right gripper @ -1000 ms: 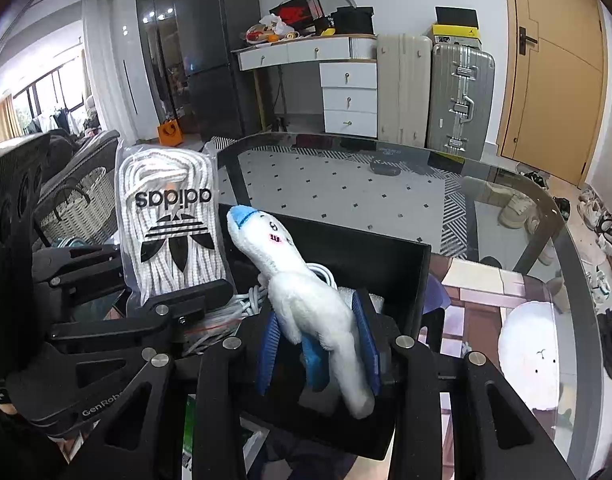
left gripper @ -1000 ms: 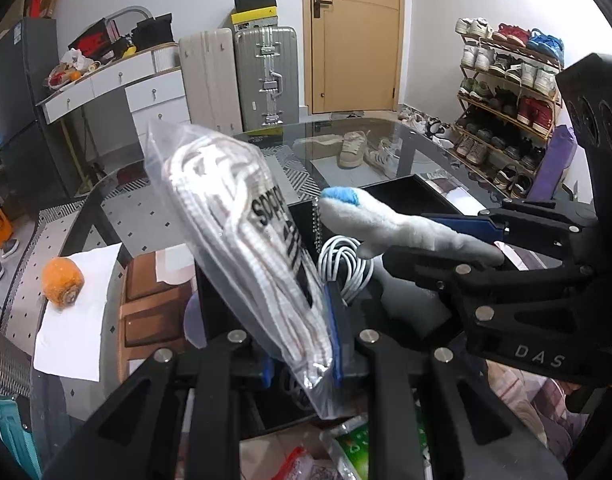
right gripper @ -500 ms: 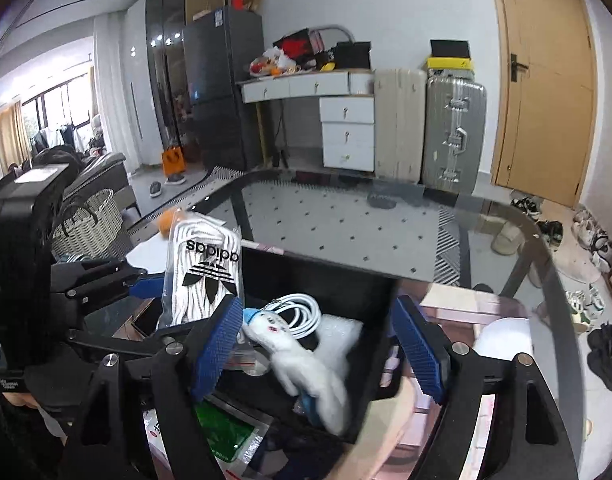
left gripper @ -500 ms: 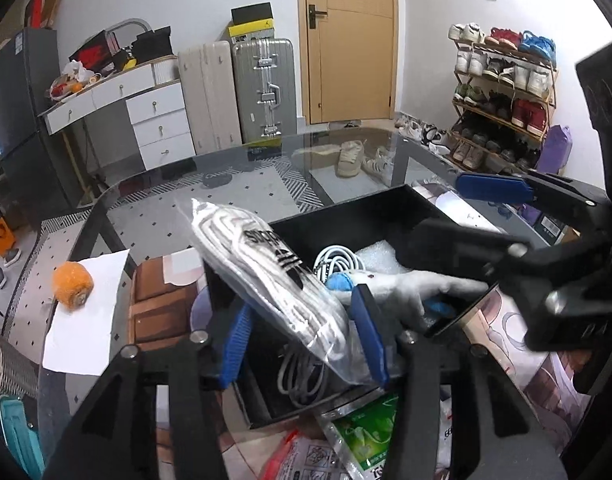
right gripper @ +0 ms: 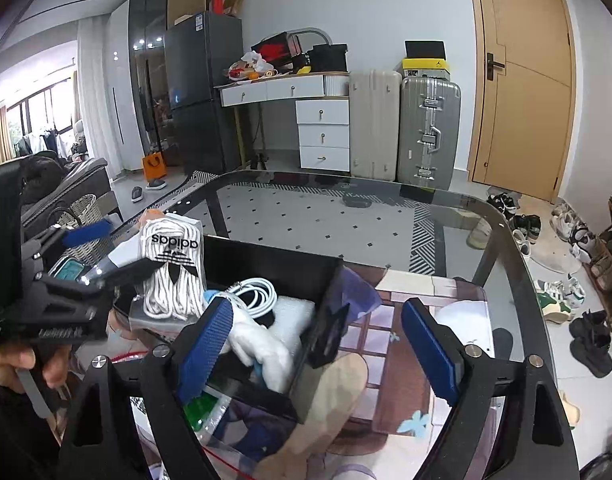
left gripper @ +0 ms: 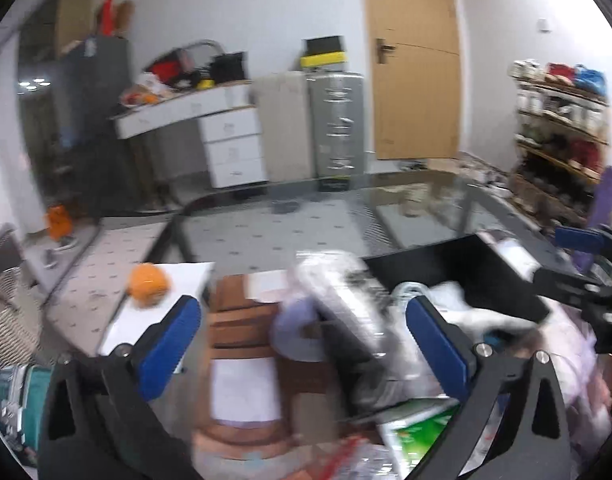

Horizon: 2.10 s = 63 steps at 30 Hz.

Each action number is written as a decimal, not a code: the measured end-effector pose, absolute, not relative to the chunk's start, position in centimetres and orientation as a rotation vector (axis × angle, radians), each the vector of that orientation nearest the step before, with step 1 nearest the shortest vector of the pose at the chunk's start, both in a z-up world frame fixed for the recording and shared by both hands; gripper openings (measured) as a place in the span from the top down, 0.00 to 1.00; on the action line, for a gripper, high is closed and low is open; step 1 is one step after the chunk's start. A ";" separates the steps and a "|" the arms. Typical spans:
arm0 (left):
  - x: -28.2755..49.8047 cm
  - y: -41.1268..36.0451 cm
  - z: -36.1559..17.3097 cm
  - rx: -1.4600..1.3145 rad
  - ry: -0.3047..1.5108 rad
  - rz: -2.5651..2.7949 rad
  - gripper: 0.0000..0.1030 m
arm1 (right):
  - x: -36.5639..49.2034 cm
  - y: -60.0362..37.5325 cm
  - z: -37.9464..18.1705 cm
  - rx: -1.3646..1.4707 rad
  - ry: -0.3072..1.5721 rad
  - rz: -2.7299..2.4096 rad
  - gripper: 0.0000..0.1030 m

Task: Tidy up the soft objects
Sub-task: 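Open both tools to release the items and withdraw from the box, then grasp the bagged white rope with the right tool while the left tool grasps the red-edged packet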

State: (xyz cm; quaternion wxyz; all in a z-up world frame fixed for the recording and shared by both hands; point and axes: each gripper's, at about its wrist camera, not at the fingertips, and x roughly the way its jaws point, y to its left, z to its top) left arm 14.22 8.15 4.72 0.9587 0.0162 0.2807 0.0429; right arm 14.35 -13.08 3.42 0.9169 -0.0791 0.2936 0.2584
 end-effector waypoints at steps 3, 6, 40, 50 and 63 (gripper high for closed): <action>13.8 9.2 4.6 0.026 0.568 0.166 0.00 | 14.1 -13.6 3.3 -0.166 0.614 0.527 0.14; 13.5 10.2 3.7 -0.001 0.607 0.203 0.00 | 13.7 -14.0 3.1 -0.176 0.622 0.524 0.12; 5.9 4.4 1.7 0.048 0.737 0.018 0.00 | 5.3 -13.9 -3.0 -0.207 0.945 0.686 0.01; 5.8 4.3 -0.2 0.077 0.817 -0.030 0.00 | 4.7 -11.7 -4.4 -0.298 1.003 0.724 0.01; 6.2 3.9 -0.9 0.105 0.850 -0.032 0.00 | 5.7 -13.3 -4.7 -0.311 1.001 0.662 0.01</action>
